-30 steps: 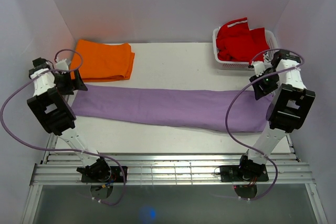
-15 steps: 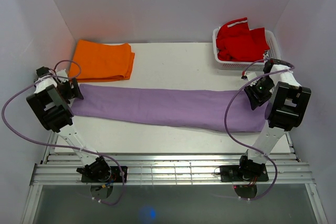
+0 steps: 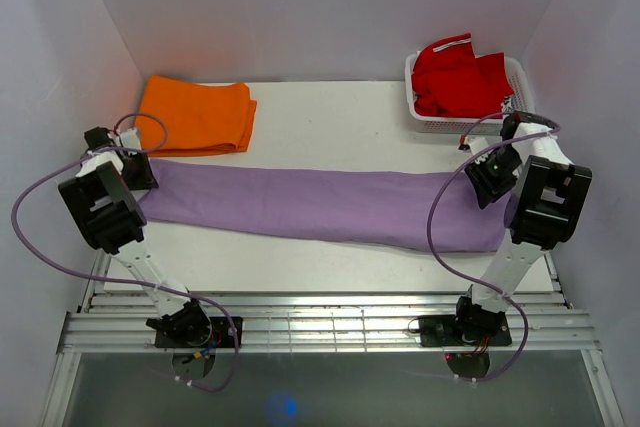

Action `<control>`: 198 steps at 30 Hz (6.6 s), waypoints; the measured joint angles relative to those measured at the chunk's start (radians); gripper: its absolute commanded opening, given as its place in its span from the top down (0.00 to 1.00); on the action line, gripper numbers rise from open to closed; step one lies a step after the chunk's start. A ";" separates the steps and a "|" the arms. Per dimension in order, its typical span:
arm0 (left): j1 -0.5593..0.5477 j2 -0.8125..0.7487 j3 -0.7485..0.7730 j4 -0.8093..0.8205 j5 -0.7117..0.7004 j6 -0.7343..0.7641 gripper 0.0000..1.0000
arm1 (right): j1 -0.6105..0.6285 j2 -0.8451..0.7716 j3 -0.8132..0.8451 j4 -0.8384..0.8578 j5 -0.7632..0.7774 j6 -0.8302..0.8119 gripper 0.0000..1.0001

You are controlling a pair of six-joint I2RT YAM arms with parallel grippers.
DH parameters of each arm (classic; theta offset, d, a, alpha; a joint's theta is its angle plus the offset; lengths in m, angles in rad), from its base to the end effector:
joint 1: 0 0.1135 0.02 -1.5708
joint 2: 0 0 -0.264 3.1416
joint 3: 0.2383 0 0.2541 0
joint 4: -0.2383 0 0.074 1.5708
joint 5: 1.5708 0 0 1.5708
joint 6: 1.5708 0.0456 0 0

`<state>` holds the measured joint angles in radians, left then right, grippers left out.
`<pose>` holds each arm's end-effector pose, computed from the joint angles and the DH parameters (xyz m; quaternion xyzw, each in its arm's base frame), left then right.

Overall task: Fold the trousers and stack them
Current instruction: Fold the trousers

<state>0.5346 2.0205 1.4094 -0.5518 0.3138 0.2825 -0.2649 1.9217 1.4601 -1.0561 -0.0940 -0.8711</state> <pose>0.3668 0.2008 0.1510 -0.0902 0.9635 -0.0610 0.2444 0.3533 -0.0914 0.1859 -0.2992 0.9527 0.0253 0.0476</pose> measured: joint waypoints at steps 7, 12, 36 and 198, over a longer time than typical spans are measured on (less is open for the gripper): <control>-0.001 -0.002 -0.003 0.001 0.000 -0.066 1.00 | 0.075 0.000 0.001 0.014 0.005 0.000 0.56; 0.003 0.007 0.018 -0.028 -0.008 -0.083 1.00 | 0.116 -0.003 0.078 -0.005 -0.071 -0.012 0.53; -0.426 -0.254 0.170 -0.112 0.428 0.200 0.02 | 0.254 -0.359 -0.276 -0.168 -0.219 -0.495 0.35; 0.093 -0.019 0.123 -0.297 0.208 -0.093 1.00 | 0.073 0.043 -0.106 -0.025 0.082 -0.039 0.48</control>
<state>0.6277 2.0014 1.5326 -0.8486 0.5213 0.1894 -0.1917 1.9652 1.3537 -1.0813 -0.0116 -0.9100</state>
